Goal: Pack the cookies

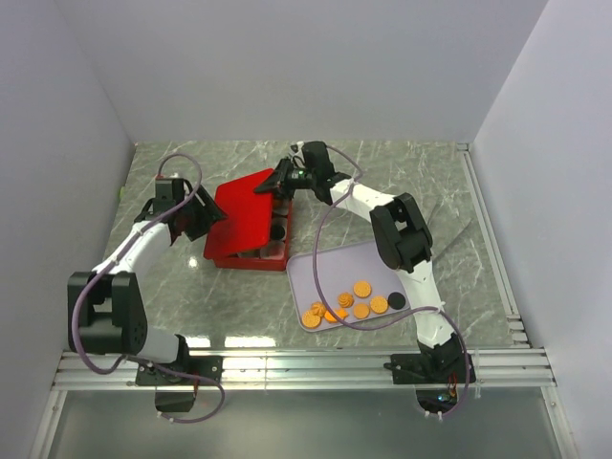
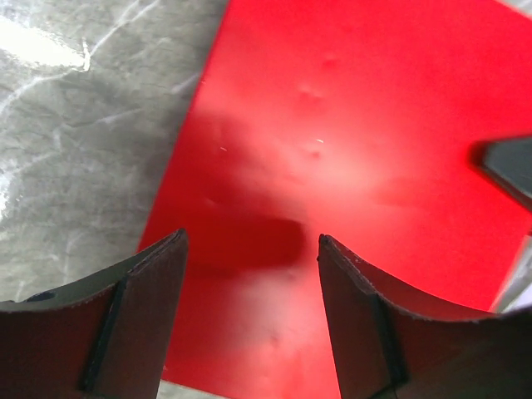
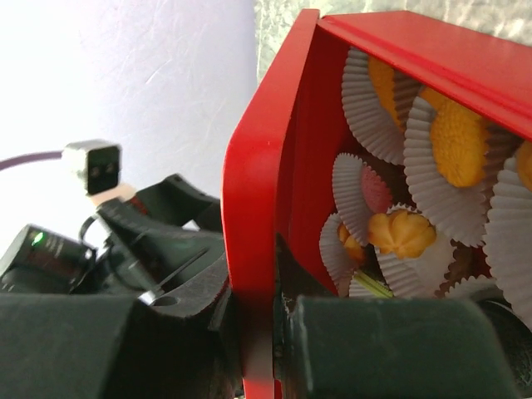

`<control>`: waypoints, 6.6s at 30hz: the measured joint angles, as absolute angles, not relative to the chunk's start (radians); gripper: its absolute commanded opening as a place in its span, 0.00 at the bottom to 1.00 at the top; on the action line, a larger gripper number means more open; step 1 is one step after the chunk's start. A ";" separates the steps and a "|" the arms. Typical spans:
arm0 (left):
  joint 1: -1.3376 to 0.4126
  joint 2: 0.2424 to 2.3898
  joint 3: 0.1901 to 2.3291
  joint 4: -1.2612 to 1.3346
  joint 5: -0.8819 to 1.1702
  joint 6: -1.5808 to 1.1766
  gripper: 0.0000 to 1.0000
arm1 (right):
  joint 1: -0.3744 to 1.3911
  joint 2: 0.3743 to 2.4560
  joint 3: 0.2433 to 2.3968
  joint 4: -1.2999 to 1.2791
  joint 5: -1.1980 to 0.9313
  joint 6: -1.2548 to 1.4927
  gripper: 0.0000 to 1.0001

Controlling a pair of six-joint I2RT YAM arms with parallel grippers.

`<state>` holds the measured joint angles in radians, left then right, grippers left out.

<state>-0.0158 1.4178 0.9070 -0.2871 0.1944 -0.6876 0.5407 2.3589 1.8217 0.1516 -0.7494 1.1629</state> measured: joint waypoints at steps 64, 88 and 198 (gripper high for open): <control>-0.191 1.535 0.914 -0.214 0.163 -0.614 0.65 | 0.487 2.143 1.797 -0.623 -0.407 0.715 0.68; -0.228 1.544 0.930 -0.228 0.130 -0.567 0.65 | 0.375 2.011 1.586 -0.681 -0.387 0.682 0.60; -0.493 1.371 0.921 -0.372 -0.149 -0.256 0.65 | 0.252 1.995 1.636 -0.559 -0.436 0.909 0.38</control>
